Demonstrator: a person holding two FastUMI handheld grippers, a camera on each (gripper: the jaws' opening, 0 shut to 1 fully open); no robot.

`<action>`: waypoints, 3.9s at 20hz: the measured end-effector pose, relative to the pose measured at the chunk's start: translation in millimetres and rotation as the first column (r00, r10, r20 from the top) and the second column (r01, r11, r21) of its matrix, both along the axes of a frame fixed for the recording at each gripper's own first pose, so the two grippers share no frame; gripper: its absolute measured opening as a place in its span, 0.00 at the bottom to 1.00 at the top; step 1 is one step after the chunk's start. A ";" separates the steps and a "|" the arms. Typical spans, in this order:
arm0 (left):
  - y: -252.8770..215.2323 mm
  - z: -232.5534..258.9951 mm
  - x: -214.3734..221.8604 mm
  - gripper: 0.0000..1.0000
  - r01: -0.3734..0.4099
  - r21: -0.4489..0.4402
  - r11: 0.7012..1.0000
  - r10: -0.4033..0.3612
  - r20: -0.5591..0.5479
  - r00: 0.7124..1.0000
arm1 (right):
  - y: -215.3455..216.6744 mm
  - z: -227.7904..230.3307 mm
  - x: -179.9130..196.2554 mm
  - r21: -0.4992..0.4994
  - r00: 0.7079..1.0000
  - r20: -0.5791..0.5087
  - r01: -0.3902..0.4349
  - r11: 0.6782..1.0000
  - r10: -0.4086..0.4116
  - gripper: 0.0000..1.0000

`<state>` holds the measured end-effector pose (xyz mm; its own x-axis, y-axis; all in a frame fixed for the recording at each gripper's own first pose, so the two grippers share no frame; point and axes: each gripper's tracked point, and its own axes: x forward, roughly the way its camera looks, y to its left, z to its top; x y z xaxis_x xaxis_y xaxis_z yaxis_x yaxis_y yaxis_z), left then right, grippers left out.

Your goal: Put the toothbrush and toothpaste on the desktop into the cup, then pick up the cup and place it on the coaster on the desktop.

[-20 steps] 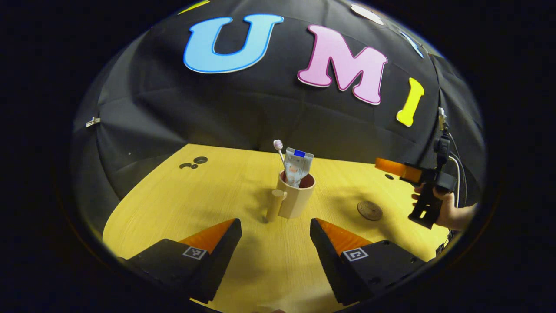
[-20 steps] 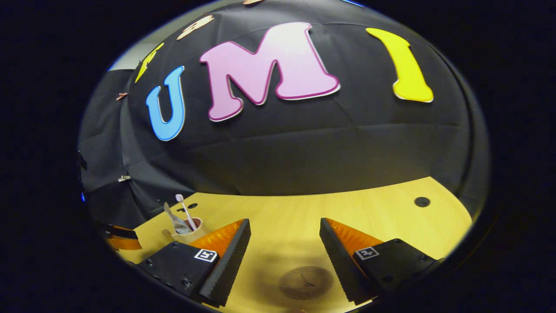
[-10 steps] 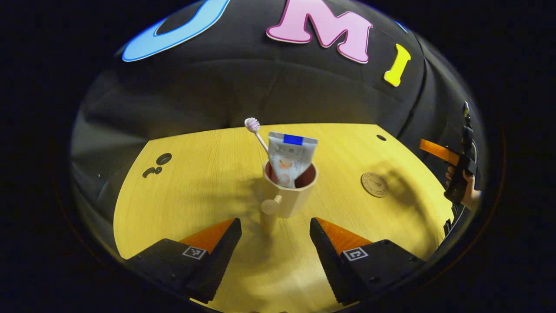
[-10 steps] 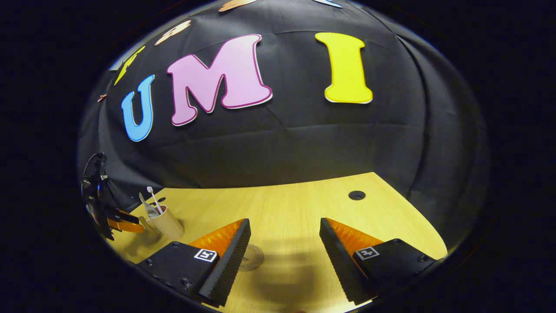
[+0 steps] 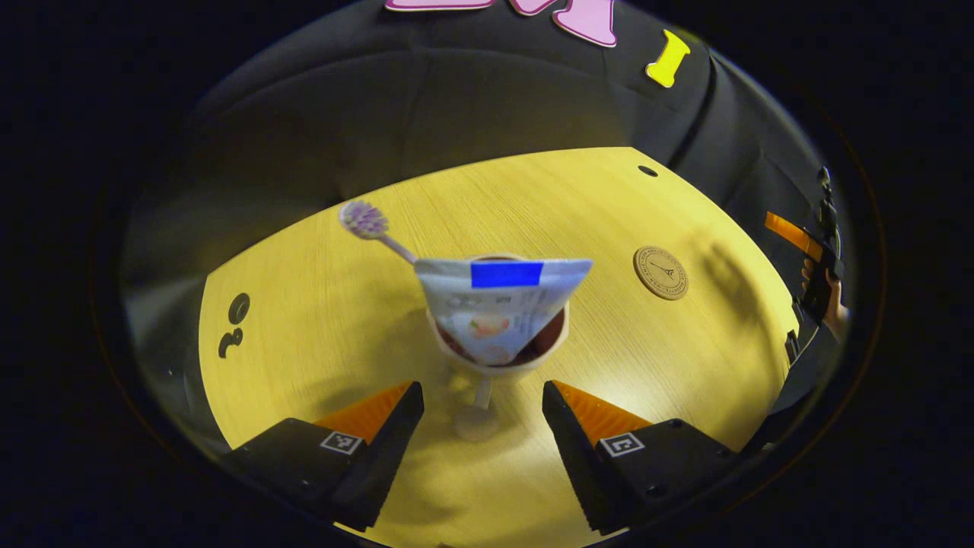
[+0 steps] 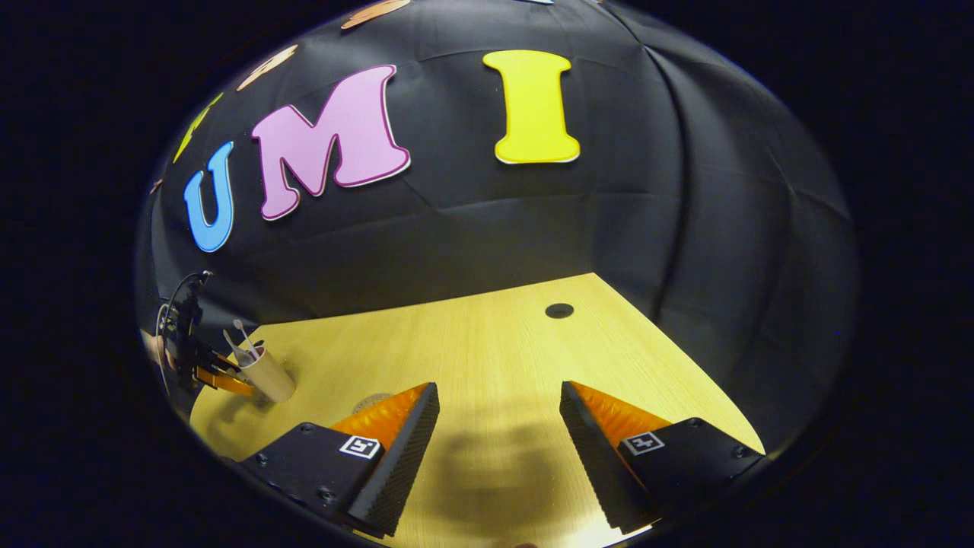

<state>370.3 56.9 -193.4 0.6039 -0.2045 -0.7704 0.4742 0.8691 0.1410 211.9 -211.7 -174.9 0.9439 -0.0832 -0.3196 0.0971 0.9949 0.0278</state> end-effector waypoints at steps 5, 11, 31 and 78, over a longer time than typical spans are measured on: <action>-3.3 -13.8 5.5 0.85 0.009 0.048 0.999 -0.005 -0.084 0.996 | -22.2 -19.9 -31.6 0.055 0.994 -0.079 0.077 0.996 -0.073 0.98; -8.0 -22.6 3.2 0.54 0.001 0.072 0.997 0.009 -0.144 0.990 | -11.6 -34.3 -51.9 0.111 0.988 -0.131 0.100 0.989 -0.085 0.98; -34.1 15.1 -11.3 0.28 -0.105 0.028 0.994 0.106 -0.038 0.994 | 11.7 -31.4 -63.2 0.065 0.988 -0.151 0.031 0.997 -0.021 0.98; -214.0 92.6 -87.1 0.99 0.125 0.018 0.992 -0.126 0.094 0.988 | 26.2 -5.2 -90.6 0.091 0.996 -0.091 0.030 0.995 -0.021 0.98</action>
